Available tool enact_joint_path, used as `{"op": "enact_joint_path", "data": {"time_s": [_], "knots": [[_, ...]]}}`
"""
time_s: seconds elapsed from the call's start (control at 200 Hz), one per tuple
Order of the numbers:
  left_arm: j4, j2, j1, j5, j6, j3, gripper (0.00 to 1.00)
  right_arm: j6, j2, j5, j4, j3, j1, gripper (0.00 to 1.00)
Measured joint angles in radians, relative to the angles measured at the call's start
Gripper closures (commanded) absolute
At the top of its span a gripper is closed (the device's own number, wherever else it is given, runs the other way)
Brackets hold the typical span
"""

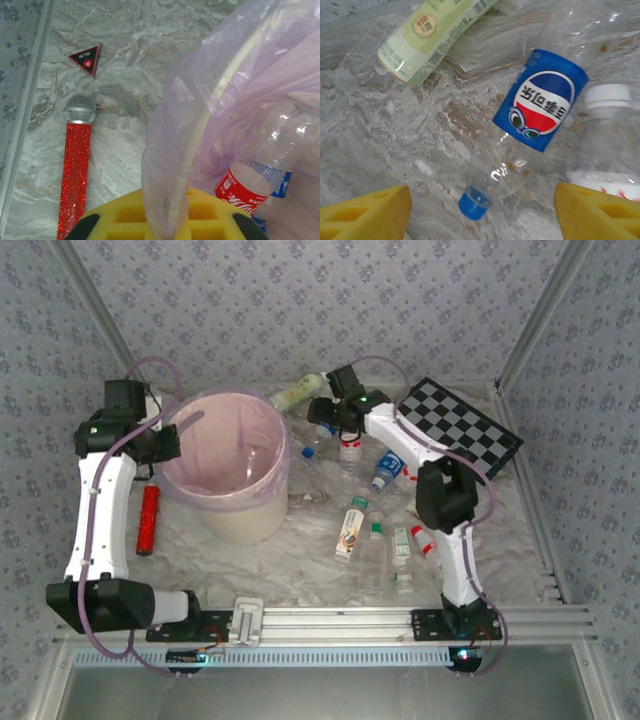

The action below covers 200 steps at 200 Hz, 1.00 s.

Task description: Put the plastic bottles in the bin

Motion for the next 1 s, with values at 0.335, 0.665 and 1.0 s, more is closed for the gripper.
{"op": "enact_joint_path", "data": {"time_s": [0.335, 0.665, 1.0], "knots": [[0.007, 0.002, 0.000, 0.024, 0.025, -0.001, 1.00, 0.079, 0.259, 0.156, -0.179, 0.273, 0.027, 0.17], [0.013, 0.001, 0.000, 0.046, 0.043, -0.003, 1.00, 0.140, 0.363, 0.185, -0.212, 0.362, 0.027, 0.27], [0.028, 0.002, -0.075, 0.060, 0.047, -0.008, 1.00, 0.079, 0.299, 0.209, -0.257, 0.319, 0.022, 0.49]]}}
